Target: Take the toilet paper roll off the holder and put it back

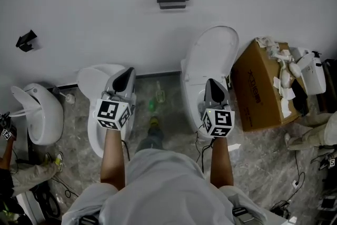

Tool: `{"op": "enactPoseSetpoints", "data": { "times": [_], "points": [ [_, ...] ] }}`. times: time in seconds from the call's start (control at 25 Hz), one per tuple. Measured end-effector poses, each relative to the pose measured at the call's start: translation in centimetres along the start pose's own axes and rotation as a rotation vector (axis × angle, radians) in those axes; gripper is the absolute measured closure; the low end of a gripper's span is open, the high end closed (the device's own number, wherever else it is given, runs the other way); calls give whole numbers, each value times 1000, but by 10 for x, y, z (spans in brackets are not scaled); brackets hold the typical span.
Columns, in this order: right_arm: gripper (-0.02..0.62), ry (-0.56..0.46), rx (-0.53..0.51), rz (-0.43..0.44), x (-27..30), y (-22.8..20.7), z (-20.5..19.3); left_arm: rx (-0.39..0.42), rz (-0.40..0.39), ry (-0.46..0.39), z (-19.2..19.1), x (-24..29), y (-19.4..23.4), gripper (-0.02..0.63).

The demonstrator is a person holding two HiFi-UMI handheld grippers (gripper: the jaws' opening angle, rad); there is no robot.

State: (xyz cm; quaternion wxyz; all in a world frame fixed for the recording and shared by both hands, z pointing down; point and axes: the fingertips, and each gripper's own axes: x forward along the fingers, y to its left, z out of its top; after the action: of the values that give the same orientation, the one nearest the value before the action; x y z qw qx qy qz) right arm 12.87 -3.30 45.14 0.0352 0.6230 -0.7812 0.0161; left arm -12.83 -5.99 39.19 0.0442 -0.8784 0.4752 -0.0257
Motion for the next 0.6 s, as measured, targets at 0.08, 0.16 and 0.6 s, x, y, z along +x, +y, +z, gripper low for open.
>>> {"op": "enactPoseSetpoints", "data": {
  "times": [0.08, 0.16, 0.6],
  "points": [
    [592, 7, -2, -6, 26, 0, 1, -6, -4, 7, -4, 21, 19, 606],
    [592, 13, -5, -11, 53, 0, 3, -10, -14, 15, -6, 42, 37, 606],
    [592, 5, -24, -40, 200, 0, 23, -32, -85, 36, -19, 154, 132, 606]
  ]
}}
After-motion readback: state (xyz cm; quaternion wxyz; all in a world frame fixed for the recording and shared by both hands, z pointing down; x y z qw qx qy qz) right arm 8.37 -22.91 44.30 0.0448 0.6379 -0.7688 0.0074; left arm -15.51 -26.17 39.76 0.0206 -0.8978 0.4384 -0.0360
